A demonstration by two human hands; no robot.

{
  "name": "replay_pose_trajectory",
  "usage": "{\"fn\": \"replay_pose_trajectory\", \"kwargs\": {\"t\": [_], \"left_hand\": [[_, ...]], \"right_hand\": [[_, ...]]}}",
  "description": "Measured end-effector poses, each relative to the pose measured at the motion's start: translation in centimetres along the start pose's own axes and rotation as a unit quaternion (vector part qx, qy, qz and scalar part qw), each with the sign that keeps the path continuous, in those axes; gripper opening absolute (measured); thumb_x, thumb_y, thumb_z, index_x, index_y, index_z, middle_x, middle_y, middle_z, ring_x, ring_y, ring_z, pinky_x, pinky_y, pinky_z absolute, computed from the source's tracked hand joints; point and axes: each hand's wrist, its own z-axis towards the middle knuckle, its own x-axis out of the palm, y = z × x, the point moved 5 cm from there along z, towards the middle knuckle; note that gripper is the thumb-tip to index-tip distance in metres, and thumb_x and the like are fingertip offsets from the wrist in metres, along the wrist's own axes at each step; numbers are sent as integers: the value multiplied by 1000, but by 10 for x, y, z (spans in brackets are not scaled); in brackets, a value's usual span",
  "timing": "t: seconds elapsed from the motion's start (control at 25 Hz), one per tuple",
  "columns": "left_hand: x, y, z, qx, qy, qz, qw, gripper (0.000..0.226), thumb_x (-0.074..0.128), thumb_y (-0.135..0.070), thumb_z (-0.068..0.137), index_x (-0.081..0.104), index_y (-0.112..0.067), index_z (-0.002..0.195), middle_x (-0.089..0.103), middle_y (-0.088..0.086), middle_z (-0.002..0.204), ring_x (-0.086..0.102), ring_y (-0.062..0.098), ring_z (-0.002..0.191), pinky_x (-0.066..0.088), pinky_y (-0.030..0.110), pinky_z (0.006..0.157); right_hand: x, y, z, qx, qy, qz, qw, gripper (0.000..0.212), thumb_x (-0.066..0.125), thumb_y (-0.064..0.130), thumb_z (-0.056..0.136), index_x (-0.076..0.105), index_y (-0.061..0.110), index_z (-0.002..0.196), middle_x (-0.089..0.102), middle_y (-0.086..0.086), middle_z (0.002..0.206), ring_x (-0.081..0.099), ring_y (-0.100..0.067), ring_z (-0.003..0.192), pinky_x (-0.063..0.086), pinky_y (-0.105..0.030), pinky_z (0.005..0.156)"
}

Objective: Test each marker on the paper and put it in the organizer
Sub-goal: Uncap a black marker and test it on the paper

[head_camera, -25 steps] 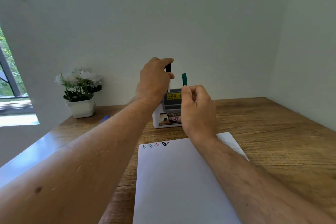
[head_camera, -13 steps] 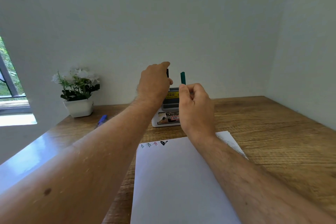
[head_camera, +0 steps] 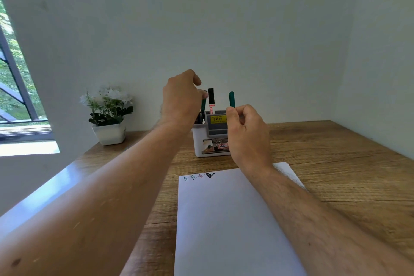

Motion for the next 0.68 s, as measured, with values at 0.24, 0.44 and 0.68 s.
{"fn": "replay_pose_trajectory", "kwargs": {"t": [0.24,0.44,0.68], "left_hand": [[-45,22,-24,-67,60,25,996,20,85,-21,74,66,-19,71,68,-5,64,67,8,62,55,27,60],[-61,74,-54,-130,139,192,963,17,83,-26,77,73,-13,82,73,5,81,68,21,81,54,31,68],[-52,95,-52,-173,198,270,926,41,87,-43,68,67,-10,83,71,10,88,63,23,75,49,31,56]], "right_hand": [[-3,9,-5,-16,43,-19,999,22,44,39,102,58,22,97,65,3,92,63,-7,80,53,-22,59],[-1,7,-7,-20,64,-37,997,25,46,39,101,60,19,98,66,2,89,61,-3,73,41,-9,45],[3,7,-7,-37,81,-40,995,22,47,38,101,60,21,96,62,7,83,57,0,71,40,-4,45]]}}
